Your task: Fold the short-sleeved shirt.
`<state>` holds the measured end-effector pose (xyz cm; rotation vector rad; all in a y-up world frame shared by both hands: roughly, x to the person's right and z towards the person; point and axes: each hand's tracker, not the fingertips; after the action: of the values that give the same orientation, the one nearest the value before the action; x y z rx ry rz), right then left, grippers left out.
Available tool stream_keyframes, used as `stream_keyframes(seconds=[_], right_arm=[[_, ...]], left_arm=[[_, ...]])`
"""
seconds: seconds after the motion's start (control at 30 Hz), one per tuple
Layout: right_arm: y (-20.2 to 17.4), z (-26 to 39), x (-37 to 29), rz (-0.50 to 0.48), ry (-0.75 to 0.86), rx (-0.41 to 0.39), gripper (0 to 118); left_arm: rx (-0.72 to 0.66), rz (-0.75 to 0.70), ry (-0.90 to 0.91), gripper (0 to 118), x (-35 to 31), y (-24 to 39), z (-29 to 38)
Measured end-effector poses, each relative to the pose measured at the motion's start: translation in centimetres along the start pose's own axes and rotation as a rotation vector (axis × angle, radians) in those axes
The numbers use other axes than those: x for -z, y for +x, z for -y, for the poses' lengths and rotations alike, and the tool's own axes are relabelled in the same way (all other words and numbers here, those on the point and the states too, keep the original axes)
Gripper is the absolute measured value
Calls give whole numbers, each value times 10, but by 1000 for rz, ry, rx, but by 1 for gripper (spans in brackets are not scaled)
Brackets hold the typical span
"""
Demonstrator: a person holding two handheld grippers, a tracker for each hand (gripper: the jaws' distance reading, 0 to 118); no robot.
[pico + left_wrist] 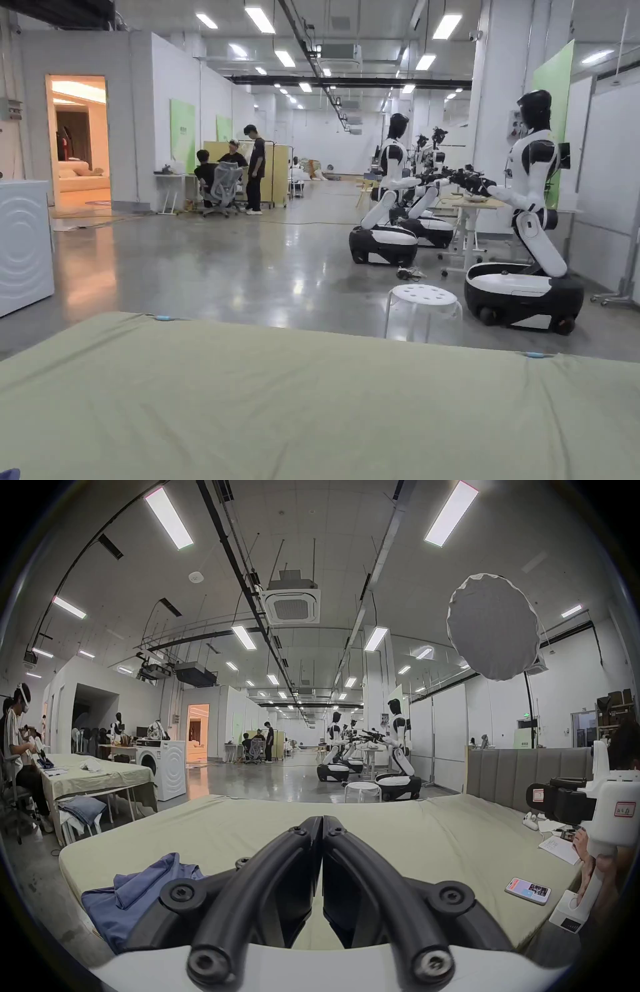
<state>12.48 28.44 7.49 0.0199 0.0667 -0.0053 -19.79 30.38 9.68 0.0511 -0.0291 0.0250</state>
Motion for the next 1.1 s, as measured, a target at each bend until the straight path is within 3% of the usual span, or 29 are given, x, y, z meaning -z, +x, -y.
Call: stream_keyframes(seconds=[0.17, 0.27, 0.5, 1.0, 1.07, 1.1], right_arm=[[-1, 0, 0, 2, 0, -11, 0], [-3, 0, -1, 56, 9, -39, 0], [5, 3, -1, 51, -4, -6, 0], [16, 3, 1, 41, -32, -17, 0], [21, -4, 2, 13, -35, -90, 0], [19, -6, 2, 34, -30, -200, 0]], left_arm=[[9, -4, -3, 2, 0, 0, 1], [10, -13, -10, 2, 0, -1, 1], [6, -25, -28, 2, 2, -5, 3], [27, -43, -53, 2, 5, -11, 1], [58, -45, -56, 2, 5, -15, -4], [146, -46, -53, 2, 5, -14, -6]])
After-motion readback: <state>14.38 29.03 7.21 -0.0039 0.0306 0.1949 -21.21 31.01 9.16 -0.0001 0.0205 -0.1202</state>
